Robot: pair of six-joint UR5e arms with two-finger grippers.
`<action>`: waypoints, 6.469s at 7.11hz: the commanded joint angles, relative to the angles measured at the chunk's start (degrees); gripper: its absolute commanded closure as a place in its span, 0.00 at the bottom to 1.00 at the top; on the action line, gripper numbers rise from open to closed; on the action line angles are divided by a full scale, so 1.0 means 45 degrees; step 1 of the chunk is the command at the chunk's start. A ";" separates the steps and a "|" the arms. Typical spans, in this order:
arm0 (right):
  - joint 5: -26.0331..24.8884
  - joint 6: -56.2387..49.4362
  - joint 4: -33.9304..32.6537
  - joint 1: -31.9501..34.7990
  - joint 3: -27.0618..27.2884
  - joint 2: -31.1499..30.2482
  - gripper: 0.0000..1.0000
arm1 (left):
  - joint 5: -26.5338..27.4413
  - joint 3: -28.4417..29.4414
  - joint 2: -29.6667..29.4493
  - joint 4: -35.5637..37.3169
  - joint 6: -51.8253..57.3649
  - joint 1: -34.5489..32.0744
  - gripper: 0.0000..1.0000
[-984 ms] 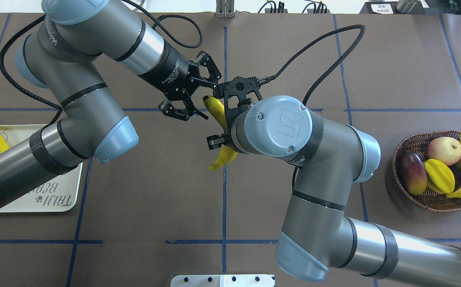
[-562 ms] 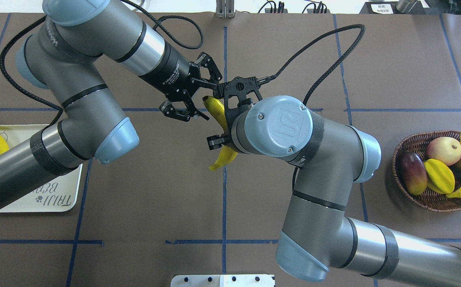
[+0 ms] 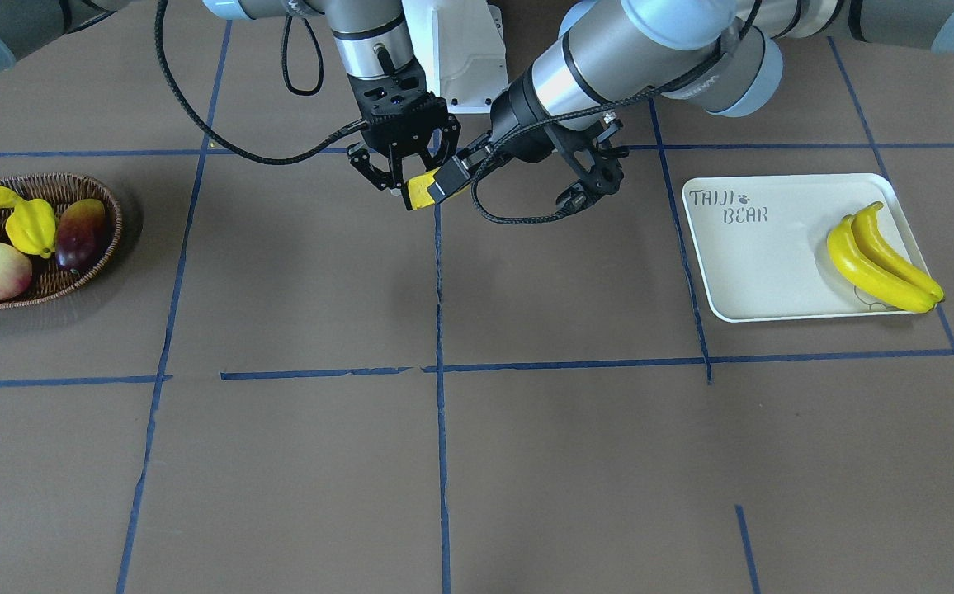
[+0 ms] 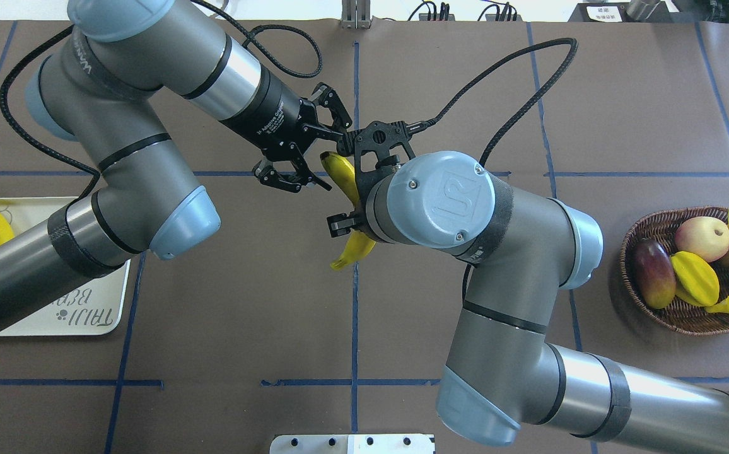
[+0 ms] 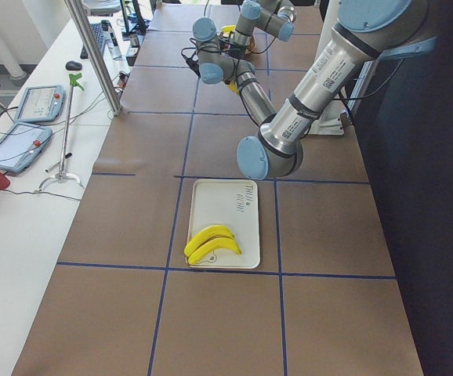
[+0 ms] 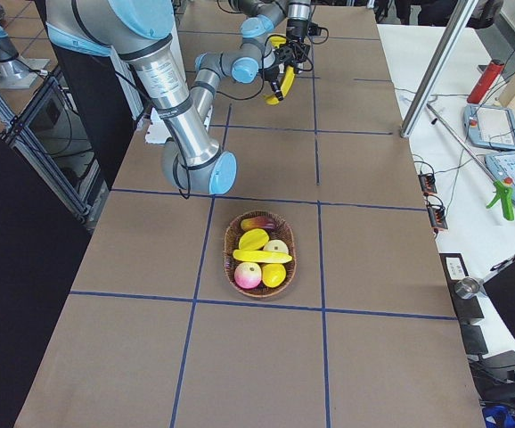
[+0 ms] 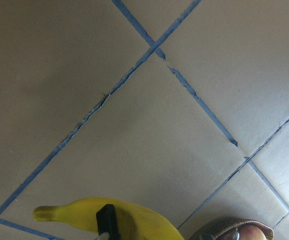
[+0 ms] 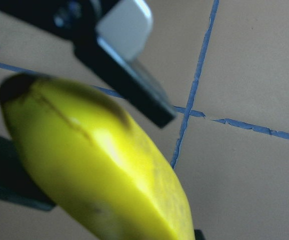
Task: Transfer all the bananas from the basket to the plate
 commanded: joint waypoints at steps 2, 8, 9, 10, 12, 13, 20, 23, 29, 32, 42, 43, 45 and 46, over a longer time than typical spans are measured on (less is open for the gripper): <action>0.0000 -0.0039 0.0000 0.0000 0.0017 0.0000 0.94 | 0.0000 -0.0019 0.0008 0.0014 -0.0017 0.0053 0.76; -0.0273 -0.0001 0.0020 -0.0098 0.0211 0.0000 0.00 | 0.0000 -0.0078 0.0145 0.0033 0.0236 0.0034 1.00; -0.0273 -0.0001 0.0020 -0.0098 0.0270 0.0000 0.00 | 0.0019 -0.0039 0.0203 0.0034 0.0256 0.0015 1.00; -0.0254 -0.0001 0.0020 -0.0098 0.0290 -0.0020 0.00 | 0.0039 0.0058 0.0223 0.0150 0.0720 -0.0160 1.00; -0.0177 -0.0001 0.0000 -0.0059 0.0522 -0.0136 0.00 | 0.0117 0.0894 0.0358 0.0190 0.1017 -0.1404 1.00; 0.0153 -0.0001 -0.0232 0.0154 0.0698 -0.0137 0.00 | 0.0001 0.0937 0.1114 0.0151 0.1134 -0.2262 1.00; 0.4998 -0.1010 -0.1893 0.4391 0.0719 -0.0877 0.00 | -0.3703 0.0956 0.7268 -0.0709 0.6768 -0.5662 1.00; 0.5000 -0.1153 -0.1894 0.4512 0.0681 -0.1016 0.00 | -0.4121 0.1480 0.8989 -0.0767 0.9876 -0.5982 1.00; 0.4981 -0.1153 -0.1875 0.4512 0.0700 -0.1114 0.00 | -0.5237 0.1815 0.9639 -0.1120 1.0472 -0.6040 0.32; 0.5077 -0.1153 -0.1875 0.4706 0.0720 -0.1114 0.00 | -0.4063 0.1856 0.9091 -0.0845 1.0393 -0.6760 0.00; 0.5312 -0.4004 0.1521 0.6365 0.4943 -1.1999 0.00 | -0.0254 -0.0977 0.6611 -0.0884 1.0491 -0.3384 0.00; 0.6009 -0.4005 0.3631 0.6773 0.3875 -1.2689 0.00 | -0.0254 -0.0977 0.6610 -0.0884 1.0491 -0.3384 0.00; 0.6891 -0.4063 0.7580 0.7730 0.1493 -1.3746 0.00 | -0.0254 -0.1035 0.6610 -0.0884 1.0491 -0.3384 0.00; 0.7011 -0.4083 0.7926 0.7966 0.0940 -1.3944 0.01 | -0.0254 -0.1113 0.6629 -0.0884 1.0491 -0.3384 0.00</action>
